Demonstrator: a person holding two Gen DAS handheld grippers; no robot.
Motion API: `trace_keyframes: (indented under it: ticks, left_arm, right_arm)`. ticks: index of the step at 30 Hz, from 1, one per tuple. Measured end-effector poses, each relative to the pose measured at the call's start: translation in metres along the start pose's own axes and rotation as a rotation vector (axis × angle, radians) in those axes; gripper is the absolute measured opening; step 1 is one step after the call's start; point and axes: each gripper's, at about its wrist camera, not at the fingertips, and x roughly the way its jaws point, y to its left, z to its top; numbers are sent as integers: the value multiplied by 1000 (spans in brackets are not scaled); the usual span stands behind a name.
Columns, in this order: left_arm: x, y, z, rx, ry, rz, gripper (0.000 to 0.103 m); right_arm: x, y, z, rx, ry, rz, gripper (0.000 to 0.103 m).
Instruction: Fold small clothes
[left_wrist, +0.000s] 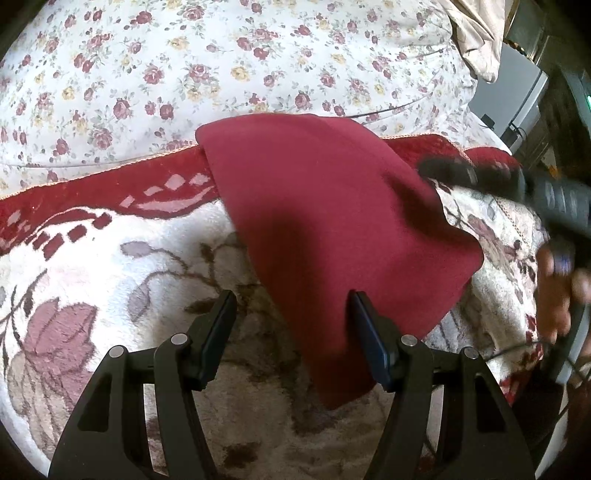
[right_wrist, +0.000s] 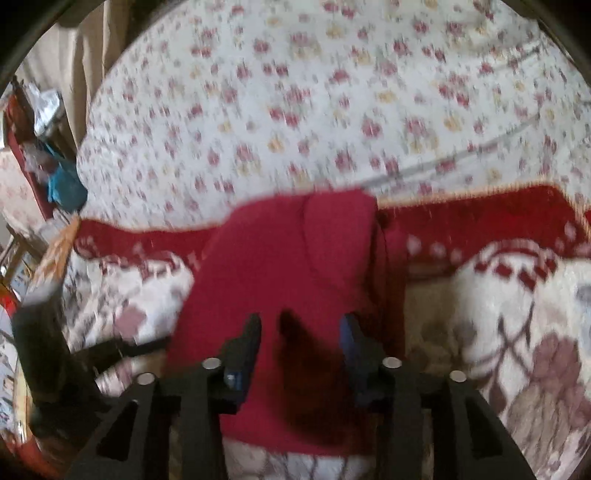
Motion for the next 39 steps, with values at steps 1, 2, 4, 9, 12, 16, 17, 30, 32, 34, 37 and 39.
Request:
trace_keyframes:
  ticks: [1, 2, 4, 9, 12, 16, 17, 30, 32, 34, 37, 39]
  left_arm:
    - [0, 0, 0, 0, 0, 0, 64]
    - [0, 0, 0, -1, 0, 0, 64]
    - [0, 0, 0, -1, 1, -1, 65]
    - [3, 2, 0, -9, -1, 3, 72]
    - [4, 2, 0, -13, 1, -4, 72]
    - [6, 3, 1, -17, -1, -13, 73]
    - [6, 2, 2, -17, 0, -12, 73]
    - [6, 4, 0, -13, 0, -5, 73]
    - [6, 4, 0, -15, 1, -7, 73]
    - [6, 4, 0, -16, 1, -7, 75]
    - [7, 6, 0, -19, 1, -2, 78]
    - [8, 6, -2, -24, 4, -4, 78]
  right_arm:
    - [3, 4, 8, -14, -8, -13, 49]
    - [10, 8, 16, -31, -9, -24, 49]
    - [24, 14, 25, -53, 6, -42, 49]
    - [66, 19, 42, -109, 51, -112, 47]
    - [86, 8, 45, -78, 75, -142, 46]
    - [109, -13, 34, -23, 103, -129, 46]
    - [109, -13, 32, -31, 88, -126, 46]
    - [40, -3, 8, -66, 34, -99, 49]
    - [27, -8, -2, -57, 24, -112, 49]
    - [20, -19, -13, -16, 32, -114, 50]
    - [33, -38, -33, 37, 98, -103, 57]
    - [36, -44, -41, 71, 92, -85, 62]
